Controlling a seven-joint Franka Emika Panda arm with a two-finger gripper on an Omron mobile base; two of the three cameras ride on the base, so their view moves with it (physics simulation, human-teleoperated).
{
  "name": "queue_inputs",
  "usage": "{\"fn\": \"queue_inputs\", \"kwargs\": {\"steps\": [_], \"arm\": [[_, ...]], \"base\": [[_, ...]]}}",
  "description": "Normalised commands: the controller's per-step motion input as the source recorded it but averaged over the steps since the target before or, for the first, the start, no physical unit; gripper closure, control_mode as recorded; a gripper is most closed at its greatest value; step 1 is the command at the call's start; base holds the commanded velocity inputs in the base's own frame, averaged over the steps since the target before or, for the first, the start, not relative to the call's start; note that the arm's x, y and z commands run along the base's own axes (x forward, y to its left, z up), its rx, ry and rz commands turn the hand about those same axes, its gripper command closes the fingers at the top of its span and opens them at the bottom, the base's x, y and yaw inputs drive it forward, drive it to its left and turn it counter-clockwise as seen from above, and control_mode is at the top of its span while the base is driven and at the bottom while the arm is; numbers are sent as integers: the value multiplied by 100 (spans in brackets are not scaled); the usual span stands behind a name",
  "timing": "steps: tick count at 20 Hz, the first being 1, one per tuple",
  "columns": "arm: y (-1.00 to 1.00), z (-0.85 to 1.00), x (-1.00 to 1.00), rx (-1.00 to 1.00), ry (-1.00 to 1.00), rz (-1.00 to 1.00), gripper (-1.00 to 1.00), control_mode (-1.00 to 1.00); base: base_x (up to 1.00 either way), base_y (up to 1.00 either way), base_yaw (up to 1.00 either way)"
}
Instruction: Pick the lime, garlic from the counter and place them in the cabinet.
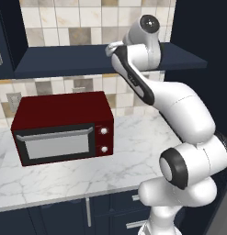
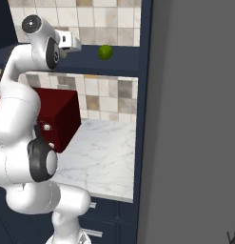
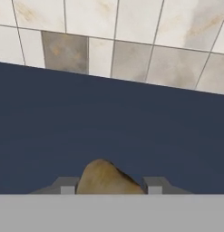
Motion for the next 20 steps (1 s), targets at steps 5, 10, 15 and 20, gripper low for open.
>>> {"fn": "queue_inputs", "kwargs": {"steps": [5,10,15,20], "arm": [[0,-2,38,0,0,0,-100,-100],[0,12,6,0,-1,0,-100,-100],[0,47,-53,0,-1,0,-100,-100],[0,8,-100,0,0,0,-100,-100]], "base": [[0,0,0],[0,0,0],[0,0,0],[0,0,0]]}}
